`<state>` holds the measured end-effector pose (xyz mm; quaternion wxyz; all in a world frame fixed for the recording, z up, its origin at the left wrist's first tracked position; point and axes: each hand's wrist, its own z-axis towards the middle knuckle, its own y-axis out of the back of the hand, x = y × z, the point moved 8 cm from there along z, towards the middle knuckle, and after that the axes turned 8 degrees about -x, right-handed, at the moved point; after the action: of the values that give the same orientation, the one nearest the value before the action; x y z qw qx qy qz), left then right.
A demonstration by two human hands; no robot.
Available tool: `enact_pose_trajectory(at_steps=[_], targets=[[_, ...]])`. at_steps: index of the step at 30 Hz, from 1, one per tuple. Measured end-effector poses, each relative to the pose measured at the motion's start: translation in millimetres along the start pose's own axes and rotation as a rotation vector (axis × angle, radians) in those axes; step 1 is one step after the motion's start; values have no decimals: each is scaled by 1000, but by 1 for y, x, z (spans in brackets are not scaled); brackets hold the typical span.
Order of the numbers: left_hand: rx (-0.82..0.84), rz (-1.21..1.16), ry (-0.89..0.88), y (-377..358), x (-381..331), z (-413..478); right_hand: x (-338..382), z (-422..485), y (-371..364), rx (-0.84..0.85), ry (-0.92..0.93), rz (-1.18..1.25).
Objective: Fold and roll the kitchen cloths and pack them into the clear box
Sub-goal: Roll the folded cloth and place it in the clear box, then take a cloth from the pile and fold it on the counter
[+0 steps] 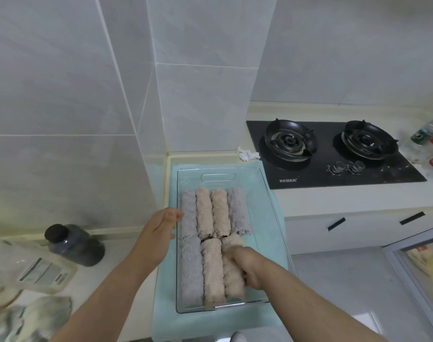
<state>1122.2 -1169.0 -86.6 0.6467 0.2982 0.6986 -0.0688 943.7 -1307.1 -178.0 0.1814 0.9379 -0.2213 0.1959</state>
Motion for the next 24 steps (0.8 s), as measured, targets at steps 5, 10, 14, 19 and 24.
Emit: enact_pose_trajectory(at_steps=[5,10,14,19,24], targets=[[-6,-13,18,-2,5,2,0,10,-18,59,13,1],[16,7,20,-4,6,4,7,3,-25,91,72,-8],[25,6,24,-4,6,4,7,8,-26,43,76,-30],[28,-24,41,-1,6,5,7,2,-19,-22,38,-114],[22,-60,51,5,3,5,15,3,-4,-130,83,-96]])
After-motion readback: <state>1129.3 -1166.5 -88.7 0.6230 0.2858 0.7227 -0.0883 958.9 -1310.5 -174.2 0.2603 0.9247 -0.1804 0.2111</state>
